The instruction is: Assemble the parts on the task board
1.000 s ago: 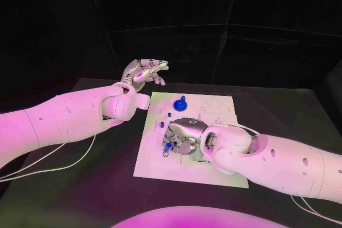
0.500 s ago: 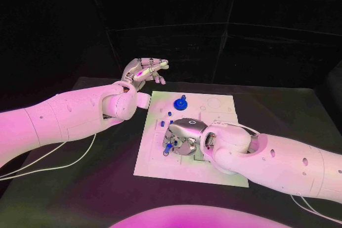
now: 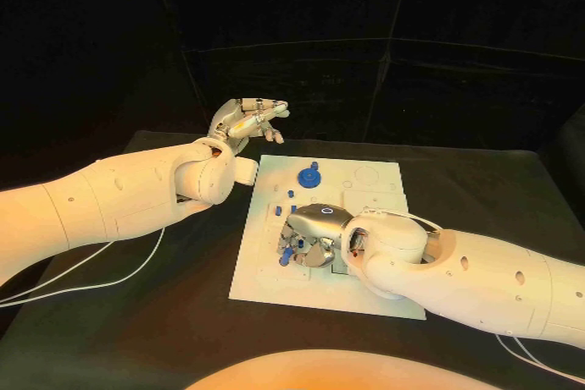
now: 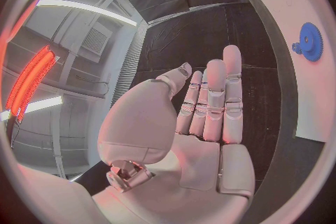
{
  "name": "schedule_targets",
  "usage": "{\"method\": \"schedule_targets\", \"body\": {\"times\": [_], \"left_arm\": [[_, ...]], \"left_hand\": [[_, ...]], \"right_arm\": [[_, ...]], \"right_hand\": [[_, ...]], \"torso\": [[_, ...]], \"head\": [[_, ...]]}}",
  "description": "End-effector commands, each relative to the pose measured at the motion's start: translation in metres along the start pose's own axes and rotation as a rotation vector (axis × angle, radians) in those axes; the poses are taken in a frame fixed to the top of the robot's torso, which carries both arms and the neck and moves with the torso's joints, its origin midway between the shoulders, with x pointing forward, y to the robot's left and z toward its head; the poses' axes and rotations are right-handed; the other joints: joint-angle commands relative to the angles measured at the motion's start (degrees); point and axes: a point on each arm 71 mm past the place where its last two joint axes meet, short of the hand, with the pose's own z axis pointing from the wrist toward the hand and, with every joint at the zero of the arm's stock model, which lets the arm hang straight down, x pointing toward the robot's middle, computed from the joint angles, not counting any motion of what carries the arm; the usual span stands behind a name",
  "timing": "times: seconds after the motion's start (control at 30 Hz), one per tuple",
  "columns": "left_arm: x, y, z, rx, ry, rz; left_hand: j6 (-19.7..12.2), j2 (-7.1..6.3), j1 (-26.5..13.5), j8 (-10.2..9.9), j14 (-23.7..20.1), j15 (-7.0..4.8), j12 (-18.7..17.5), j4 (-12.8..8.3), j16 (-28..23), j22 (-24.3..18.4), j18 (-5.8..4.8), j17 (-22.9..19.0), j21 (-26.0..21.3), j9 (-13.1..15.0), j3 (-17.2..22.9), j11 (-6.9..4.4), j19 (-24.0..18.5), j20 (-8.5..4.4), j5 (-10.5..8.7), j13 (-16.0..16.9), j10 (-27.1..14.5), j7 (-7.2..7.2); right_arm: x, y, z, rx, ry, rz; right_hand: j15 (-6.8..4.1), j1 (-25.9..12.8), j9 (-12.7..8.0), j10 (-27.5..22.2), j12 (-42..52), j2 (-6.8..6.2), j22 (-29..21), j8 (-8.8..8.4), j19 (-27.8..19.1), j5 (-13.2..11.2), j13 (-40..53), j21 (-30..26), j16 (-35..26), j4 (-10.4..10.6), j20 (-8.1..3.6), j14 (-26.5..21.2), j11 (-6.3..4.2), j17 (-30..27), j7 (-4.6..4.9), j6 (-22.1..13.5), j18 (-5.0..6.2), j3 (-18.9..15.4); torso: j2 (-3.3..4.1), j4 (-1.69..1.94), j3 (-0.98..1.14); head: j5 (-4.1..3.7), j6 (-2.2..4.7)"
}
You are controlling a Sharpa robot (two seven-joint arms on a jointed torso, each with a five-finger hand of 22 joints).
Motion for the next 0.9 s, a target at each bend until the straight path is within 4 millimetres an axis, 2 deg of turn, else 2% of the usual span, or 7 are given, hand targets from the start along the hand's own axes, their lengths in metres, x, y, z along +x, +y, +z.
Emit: {"method": "schedule_targets", "body": {"times": [0.03,0.3,0.37,0.63,0.9], "left_arm": [[0.001,-0.001,0.0,0.006,0.009,-0.007],[0.001,-0.001,0.0,0.005,0.009,-0.007],[0.0,-0.001,0.0,0.005,0.008,-0.006],[0.0,-0.002,0.0,0.005,0.007,-0.006],[-0.001,-0.002,0.0,0.004,0.007,-0.006]], "left_hand": [[-0.4,0.12,0.6,0.2,-0.4,-0.04,0.4,0.0,-0.1,-0.1,0.74,-0.1,-0.3,-0.1,-0.4,0.15,-0.2,0.08,-0.02,0.0,-0.4,0.13],[-0.4,0.12,0.6,0.2,-0.4,-0.04,0.4,0.0,-0.1,-0.1,0.74,-0.1,-0.3,-0.1,-0.4,0.15,-0.2,0.08,-0.02,0.0,-0.4,0.13],[-0.4,0.12,0.6,0.2,-0.4,-0.04,0.4,0.0,-0.1,-0.1,0.74,-0.1,-0.3,-0.1,-0.4,0.15,-0.2,0.08,-0.02,0.0,-0.4,0.13],[-0.4,0.12,0.6,0.2,-0.4,-0.04,0.4,0.0,-0.1,-0.1,0.74,-0.1,-0.3,-0.1,-0.4,0.15,-0.2,0.08,-0.02,0.0,-0.4,0.13],[-0.4,0.12,0.6,0.2,-0.4,-0.04,0.4,0.0,-0.1,-0.1,0.74,-0.1,-0.3,-0.1,-0.4,0.15,-0.2,0.08,-0.02,0.0,-0.4,0.13]], "right_arm": [[0.001,0.0,0.001,0.005,0.01,-0.022],[0.002,0.0,0.003,0.022,0.016,-0.048],[0.003,0.0,0.003,0.025,0.022,-0.053],[0.011,0.002,0.003,0.021,0.042,-0.059],[0.01,0.004,0.003,0.006,0.014,-0.053]], "right_hand": [[0.29,-1.2,0.0,0.6,-0.6,0.28,0.0,0.16,-0.7,0.2,0.0,0.2,0.1,-0.7,0.07,6.1,-0.07,15.1,0.24,0.4,-0.07,0.4],[0.17,-2.0,-0.1,0.4,-1.3,0.24,-0.4,-0.18,-1.2,0.0,0.0,0.2,0.1,-1.3,-0.03,6.1,-0.06,15.1,0.29,-0.1,0.0,0.6],[0.51,-2.4,-0.2,-0.1,-1.7,0.17,-0.5,-0.48,-1.3,0.0,-0.1,0.2,0.1,-1.4,0.12,6.1,0.07,15.1,0.53,-0.6,-0.02,0.6],[1.15,-3.9,-0.4,-3.1,-3.4,-0.84,-0.9,-1.66,-1.7,0.5,-0.3,0.1,0.1,-1.3,0.73,6.1,1.18,15.1,1.22,-2.6,-0.01,0.3],[1.61,-5.1,-0.5,-5.2,-3.9,-1.93,-1.3,-2.47,-1.9,0.8,-0.3,-0.1,0.1,-1.1,1.23,6.1,1.68,15.1,1.33,-4.4,0.08,-0.6]], "torso": [[0.01,0.02,-0.01],[0.01,0.02,-0.01],[0.01,0.01,-0.01],[0.0,-0.02,-0.03],[-0.03,0.03,-0.02]], "head": [[-0.05,-0.03],[0.0,-0.11],[0.02,-0.16],[0.07,-0.27],[0.05,-0.27]]}}
